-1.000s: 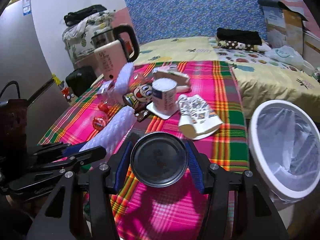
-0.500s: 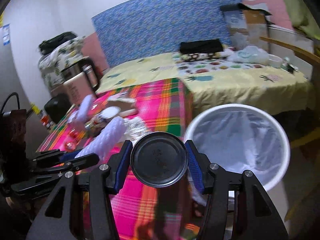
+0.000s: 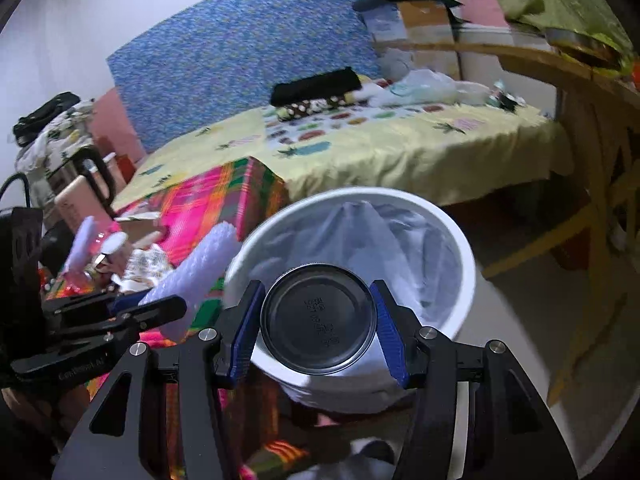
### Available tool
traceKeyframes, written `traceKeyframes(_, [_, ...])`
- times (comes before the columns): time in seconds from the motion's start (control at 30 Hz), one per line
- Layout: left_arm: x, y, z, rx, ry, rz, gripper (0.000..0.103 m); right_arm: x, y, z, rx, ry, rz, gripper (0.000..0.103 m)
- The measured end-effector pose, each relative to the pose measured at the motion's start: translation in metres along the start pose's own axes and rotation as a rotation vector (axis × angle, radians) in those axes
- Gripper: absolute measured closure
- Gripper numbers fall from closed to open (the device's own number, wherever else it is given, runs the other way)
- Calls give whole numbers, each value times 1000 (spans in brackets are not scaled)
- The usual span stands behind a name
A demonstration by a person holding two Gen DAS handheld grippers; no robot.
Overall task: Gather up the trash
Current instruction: 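Carry foam sleeve and red can to the bin and release both, then move both open tools back over the table items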
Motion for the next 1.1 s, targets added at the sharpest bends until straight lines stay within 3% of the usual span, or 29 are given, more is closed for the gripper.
traceKeyframes(0.33, [7,-19,18,-27,-28,-32,74,-6,-5,23,-32,-45,-60,48])
traceKeyframes(0.5, [11,-23,19,-37,-16,-27,50,-4,0,22,-46,-23,-42,48])
traceKeyframes(0.57, [13,-22,18,-46,-7,-19,47,-4,0,21,-49,-23,-38,48])
traceKeyframes(1.1, [-6,12,-10,5,73,18,47,-5,8,-13,29,-10,-19,47])
Point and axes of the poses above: each gripper's, at about its wrist camera, not at the fingertips, and y roughly against the way its jaws point, z to its right, x to its top, the point moved 4 cm from there along -y, roughly the way its jaws point, and after that the axes turned 14 degrees about x, right-handed, at the moved point
